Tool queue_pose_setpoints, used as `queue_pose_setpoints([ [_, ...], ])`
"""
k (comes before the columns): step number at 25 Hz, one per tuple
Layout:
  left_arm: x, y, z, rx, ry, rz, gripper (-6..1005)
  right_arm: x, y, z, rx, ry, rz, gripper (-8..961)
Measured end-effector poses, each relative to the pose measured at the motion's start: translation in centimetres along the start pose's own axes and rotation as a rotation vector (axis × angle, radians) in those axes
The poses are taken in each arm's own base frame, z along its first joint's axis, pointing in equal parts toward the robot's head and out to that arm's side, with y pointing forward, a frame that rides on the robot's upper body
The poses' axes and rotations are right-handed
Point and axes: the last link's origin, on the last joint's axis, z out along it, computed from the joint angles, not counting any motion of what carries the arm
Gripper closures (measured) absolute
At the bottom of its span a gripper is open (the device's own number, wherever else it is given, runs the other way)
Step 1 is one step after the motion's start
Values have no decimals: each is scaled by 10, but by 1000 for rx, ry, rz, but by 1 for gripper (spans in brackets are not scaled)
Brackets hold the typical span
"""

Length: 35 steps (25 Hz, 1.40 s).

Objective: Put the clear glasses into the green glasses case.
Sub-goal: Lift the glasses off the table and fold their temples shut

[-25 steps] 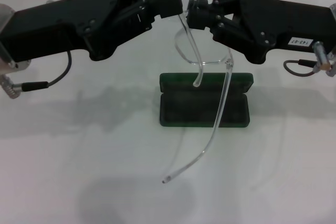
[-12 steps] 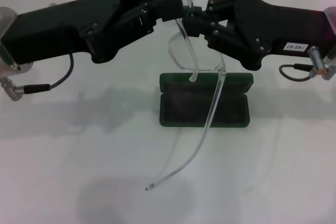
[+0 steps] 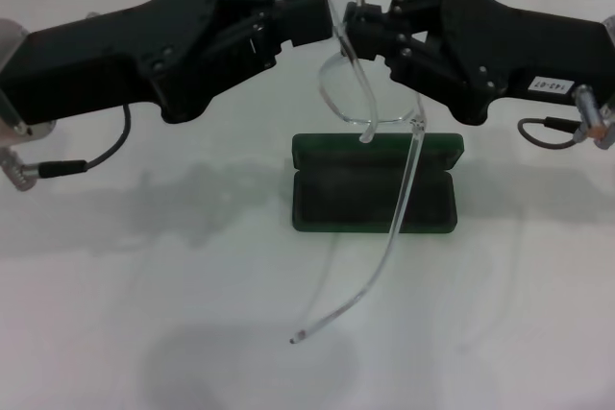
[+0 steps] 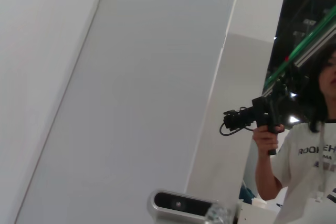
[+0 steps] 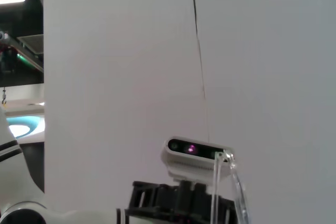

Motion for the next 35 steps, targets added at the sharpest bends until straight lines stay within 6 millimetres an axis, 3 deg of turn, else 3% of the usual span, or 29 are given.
queue_pose_setpoints([
  [9, 11, 14, -7, -23, -36, 24, 947, 1, 2, -14, 54, -30, -5, 885],
  [14, 22, 19, -26, 40, -2, 42, 948, -4, 3, -42, 158, -86, -36, 885],
  [19, 21, 19, -36, 70, 10, 23, 949, -17, 11, -64, 194, -208, -65, 885],
  [27, 14, 22, -27, 16, -30, 9, 950, -38, 15, -73, 214, -404, -125, 885],
  [35, -4, 26, -5, -91, -116, -34, 951, -57, 11, -73, 202, -598, -176, 885],
])
